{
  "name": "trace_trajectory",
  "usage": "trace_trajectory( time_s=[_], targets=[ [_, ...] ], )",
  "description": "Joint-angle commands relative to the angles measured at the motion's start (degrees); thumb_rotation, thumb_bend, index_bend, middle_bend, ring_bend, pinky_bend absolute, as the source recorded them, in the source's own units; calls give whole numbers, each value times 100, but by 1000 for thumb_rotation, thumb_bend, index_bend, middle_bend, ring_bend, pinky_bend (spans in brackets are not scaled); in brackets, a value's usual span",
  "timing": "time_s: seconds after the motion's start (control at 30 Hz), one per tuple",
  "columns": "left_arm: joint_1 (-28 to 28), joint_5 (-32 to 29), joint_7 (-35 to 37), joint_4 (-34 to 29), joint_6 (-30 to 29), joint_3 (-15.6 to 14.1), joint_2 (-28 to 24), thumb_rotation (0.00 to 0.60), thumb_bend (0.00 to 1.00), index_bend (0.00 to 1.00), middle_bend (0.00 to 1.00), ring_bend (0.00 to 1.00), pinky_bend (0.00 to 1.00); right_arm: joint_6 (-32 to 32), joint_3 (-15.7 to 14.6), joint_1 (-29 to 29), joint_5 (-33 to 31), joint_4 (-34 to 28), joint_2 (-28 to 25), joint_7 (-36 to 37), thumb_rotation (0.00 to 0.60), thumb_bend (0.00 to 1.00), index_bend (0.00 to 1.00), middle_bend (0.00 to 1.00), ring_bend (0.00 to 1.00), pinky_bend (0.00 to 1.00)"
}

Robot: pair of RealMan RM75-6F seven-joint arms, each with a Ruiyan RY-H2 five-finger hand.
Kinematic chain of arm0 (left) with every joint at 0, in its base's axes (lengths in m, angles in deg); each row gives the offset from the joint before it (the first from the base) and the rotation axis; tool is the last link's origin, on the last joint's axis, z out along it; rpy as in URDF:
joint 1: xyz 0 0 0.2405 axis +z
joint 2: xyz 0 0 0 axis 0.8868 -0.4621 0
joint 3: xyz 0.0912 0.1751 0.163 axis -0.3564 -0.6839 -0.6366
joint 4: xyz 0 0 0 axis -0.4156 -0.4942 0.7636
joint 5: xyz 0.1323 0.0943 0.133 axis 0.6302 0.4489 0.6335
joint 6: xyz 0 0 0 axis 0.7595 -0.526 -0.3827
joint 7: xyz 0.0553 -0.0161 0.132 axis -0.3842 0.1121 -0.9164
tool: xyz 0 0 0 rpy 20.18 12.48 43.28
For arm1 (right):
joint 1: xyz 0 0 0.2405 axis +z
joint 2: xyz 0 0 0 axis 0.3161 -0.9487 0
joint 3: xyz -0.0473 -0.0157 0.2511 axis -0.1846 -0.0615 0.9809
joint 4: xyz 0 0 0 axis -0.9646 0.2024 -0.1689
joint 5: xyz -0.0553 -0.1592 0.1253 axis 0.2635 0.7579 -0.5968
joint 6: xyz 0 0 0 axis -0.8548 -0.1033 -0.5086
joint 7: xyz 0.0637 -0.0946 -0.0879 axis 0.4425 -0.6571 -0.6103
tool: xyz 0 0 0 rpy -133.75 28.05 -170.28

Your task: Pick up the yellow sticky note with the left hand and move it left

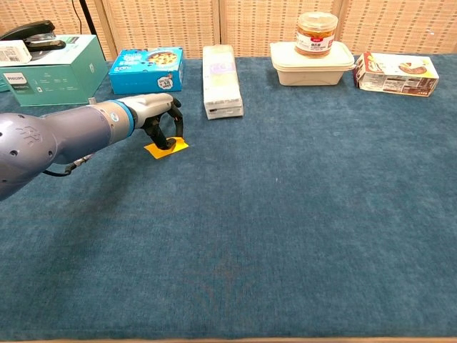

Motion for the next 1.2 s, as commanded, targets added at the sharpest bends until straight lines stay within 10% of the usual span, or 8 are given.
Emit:
trace_trajectory(
  time_s=[0.03, 0.7, 1.2],
  targets=[
    [0, 51, -15, 89, -38, -1, 72, 600, 485, 539, 0, 0, 0, 0, 3, -2, -4, 4, -4, 13, 600, 0, 0, 0, 0, 54],
    [53, 259, -6, 407, -95, 151, 315, 600, 503, 651, 0, 0, 0, -7, 7, 2, 13, 34, -20, 144, 600, 0, 0, 0, 0, 54],
    [462, 681, 34, -501, -364, -49, -289, 600, 505, 654, 0, 0, 0, -3, -7, 5, 40, 6, -23, 139, 600, 0, 0, 0, 0, 54]
  ],
)
